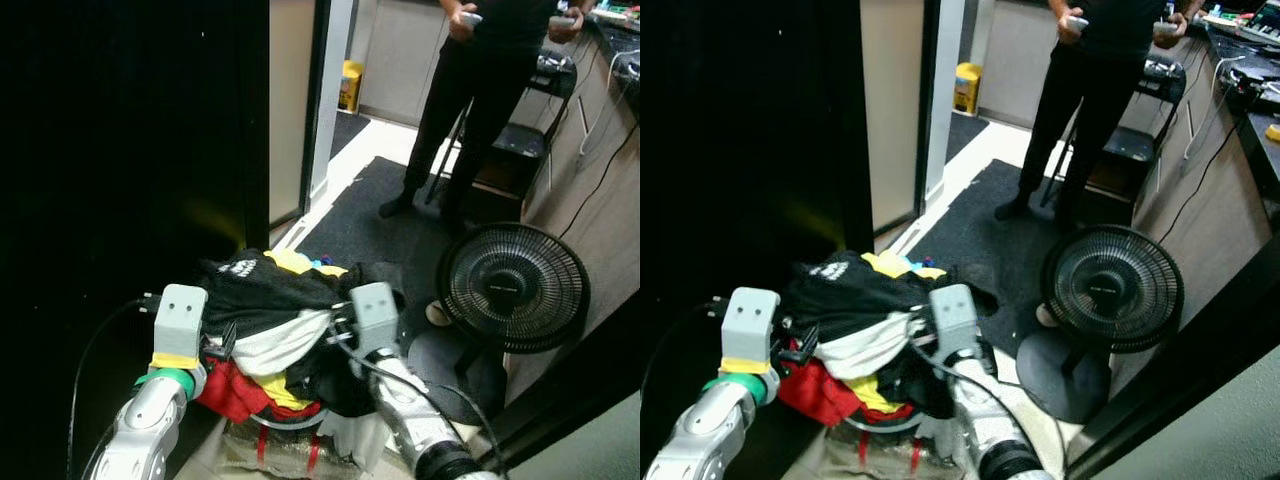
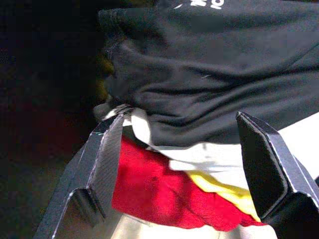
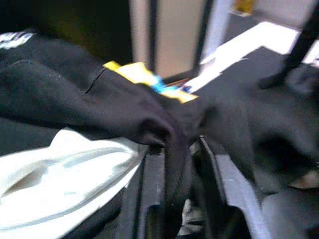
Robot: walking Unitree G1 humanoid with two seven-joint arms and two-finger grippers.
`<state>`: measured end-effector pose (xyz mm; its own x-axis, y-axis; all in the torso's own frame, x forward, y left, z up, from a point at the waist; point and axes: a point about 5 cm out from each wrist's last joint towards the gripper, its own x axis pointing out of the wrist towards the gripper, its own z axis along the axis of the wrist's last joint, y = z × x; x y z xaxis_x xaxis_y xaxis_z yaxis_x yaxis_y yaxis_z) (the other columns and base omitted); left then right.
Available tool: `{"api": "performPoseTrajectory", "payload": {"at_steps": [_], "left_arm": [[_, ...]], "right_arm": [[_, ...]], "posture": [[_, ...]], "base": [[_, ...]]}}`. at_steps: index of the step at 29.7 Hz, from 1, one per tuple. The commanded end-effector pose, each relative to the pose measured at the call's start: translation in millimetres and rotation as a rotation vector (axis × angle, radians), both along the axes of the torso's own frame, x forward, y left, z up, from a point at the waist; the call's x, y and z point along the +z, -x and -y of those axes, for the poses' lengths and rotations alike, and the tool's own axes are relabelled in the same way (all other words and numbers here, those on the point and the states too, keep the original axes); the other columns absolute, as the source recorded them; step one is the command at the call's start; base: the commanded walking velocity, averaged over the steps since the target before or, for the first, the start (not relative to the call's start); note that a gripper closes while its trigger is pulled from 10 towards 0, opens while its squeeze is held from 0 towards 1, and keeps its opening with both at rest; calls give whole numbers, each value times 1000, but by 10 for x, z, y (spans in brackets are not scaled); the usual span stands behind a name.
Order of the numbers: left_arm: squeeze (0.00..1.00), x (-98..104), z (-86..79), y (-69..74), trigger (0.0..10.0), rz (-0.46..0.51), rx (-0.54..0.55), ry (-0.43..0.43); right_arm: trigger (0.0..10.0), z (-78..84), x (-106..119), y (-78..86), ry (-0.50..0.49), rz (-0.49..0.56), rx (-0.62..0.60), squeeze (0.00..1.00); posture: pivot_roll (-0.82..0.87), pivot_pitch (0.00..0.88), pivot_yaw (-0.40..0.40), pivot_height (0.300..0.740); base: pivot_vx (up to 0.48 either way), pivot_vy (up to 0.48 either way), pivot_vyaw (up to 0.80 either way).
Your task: Clothes washing
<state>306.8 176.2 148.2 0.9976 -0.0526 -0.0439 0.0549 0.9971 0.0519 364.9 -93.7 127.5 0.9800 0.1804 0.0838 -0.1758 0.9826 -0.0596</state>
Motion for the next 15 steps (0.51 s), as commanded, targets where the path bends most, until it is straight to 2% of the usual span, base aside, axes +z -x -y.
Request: {"api": "performPoseTrajectory", "payload": {"at_steps": [1, 3, 4, 5, 6, 9, 11, 12, 15], "left_arm": [[0, -68, 21, 4, 10000, -33, -12, -4], [0, -67, 27, -3, 10000, -33, -15, -3], [0, -67, 27, -3, 10000, -33, -15, -3], [0, -67, 30, -6, 10000, -33, -16, -3], [0, -67, 30, -6, 10000, -33, -16, -3], [0, -68, 37, -11, 10000, -33, -19, -3], [0, -68, 37, -11, 10000, -33, -19, -3], [0, -67, 39, -17, 10000, -33, -21, -3], [0, -63, 41, -25, 10000, -32, -25, -4]], "right_arm": [[10000, 103, -59, 20, -15, -22, -63, 1000], [10000, 338, -24, 6, -23, -5, -198, 1000], [10000, 338, -24, 6, -23, -5, -198, 1000], [10000, 428, -8, -1, -23, 1, -251, 1000], [10000, 428, -8, -1, -23, 1, -251, 1000], [10000, 572, 21, -14, -3, 8, -338, 1000], [10000, 572, 21, -14, -3, 8, -338, 1000], [10000, 654, 25, -22, 3, 3, -371, 0], [10000, 744, 29, -32, 11, -8, -395, 0]], "posture": [[17, 198, -8, 740], [13, 195, -8, 740], [13, 195, -8, 740], [13, 195, -8, 740], [13, 195, -8, 740], [10, 192, -5, 740], [10, 192, -5, 740], [9, 186, -2, 740], [10, 185, -1, 740]], "base": [[0, 0, 0], [0, 0, 0], [0, 0, 0], [0, 0, 0], [0, 0, 0], [0, 0, 0], [0, 0, 0], [0, 0, 0], [0, 0, 0]]}}
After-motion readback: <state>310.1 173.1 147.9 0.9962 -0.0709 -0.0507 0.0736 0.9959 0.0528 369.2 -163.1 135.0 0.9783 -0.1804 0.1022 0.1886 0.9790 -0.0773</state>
